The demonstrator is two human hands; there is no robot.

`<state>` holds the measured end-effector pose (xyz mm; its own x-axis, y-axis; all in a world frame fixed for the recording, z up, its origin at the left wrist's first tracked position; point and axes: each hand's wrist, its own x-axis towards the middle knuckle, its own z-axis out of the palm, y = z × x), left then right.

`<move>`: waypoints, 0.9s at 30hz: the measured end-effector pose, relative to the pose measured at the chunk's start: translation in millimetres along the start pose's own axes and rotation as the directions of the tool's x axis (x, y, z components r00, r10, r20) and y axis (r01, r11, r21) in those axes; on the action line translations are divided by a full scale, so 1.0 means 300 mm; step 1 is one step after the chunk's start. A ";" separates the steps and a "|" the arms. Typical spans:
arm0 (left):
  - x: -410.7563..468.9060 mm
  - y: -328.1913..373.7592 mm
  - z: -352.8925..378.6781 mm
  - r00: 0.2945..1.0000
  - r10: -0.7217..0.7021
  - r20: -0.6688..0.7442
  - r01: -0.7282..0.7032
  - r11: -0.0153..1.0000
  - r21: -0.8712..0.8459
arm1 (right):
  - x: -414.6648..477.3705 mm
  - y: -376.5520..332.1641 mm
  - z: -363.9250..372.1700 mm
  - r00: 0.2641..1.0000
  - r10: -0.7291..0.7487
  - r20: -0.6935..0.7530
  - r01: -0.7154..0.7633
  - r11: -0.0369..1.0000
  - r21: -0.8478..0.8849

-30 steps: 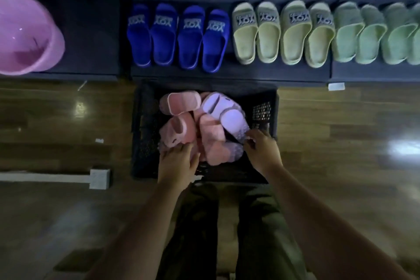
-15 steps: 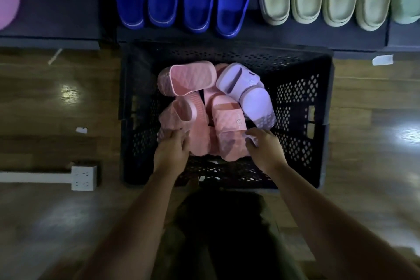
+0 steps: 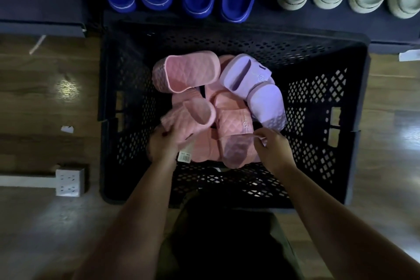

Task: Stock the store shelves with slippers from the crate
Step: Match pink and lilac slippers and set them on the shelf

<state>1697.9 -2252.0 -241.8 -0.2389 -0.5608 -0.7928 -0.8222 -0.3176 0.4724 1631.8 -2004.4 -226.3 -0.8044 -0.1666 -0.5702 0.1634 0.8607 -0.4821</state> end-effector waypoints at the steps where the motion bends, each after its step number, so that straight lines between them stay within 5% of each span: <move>1: -0.040 0.002 0.011 0.999 0.049 0.018 -0.050 0.997 0.058 | -0.004 0.006 -0.006 1.000 0.018 -0.008 -0.018 1.000 0.010; 5: -0.189 0.010 0.071 0.982 0.173 0.079 -0.189 0.938 0.292 | -0.021 0.032 -0.044 0.994 0.082 -0.073 -0.082 0.997 0.006; 10: -0.198 0.073 0.052 0.943 0.331 -0.015 -0.329 0.941 0.080 | -0.043 0.058 -0.086 0.993 0.086 -0.084 -0.087 0.996 -0.010; 14: -0.192 0.232 0.028 0.971 0.224 -0.085 -0.237 0.950 -0.201 | -0.051 0.053 -0.101 0.993 0.081 -0.084 -0.083 0.996 -0.014; 19: -0.132 0.275 -0.009 0.948 0.235 -0.215 -0.292 0.911 -0.292 | -0.055 0.040 -0.102 0.995 0.072 -0.075 -0.072 0.997 0.003; 24: -0.157 0.234 0.005 0.947 0.289 -0.141 -0.282 0.957 0.065 | -0.049 0.051 -0.105 0.994 0.081 -0.069 -0.081 0.997 0.009; 27: -0.149 0.202 0.036 0.946 0.322 -0.046 -0.292 0.903 0.315 | -0.031 0.061 -0.102 0.994 0.079 -0.075 -0.080 0.997 -0.004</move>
<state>1653.1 -2237.9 -181.7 -0.4667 -0.6679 -0.5797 -0.8356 0.1182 0.5365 1624.7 -1972.3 -209.4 -0.8294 -0.0615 -0.5553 0.2246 0.8734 -0.4321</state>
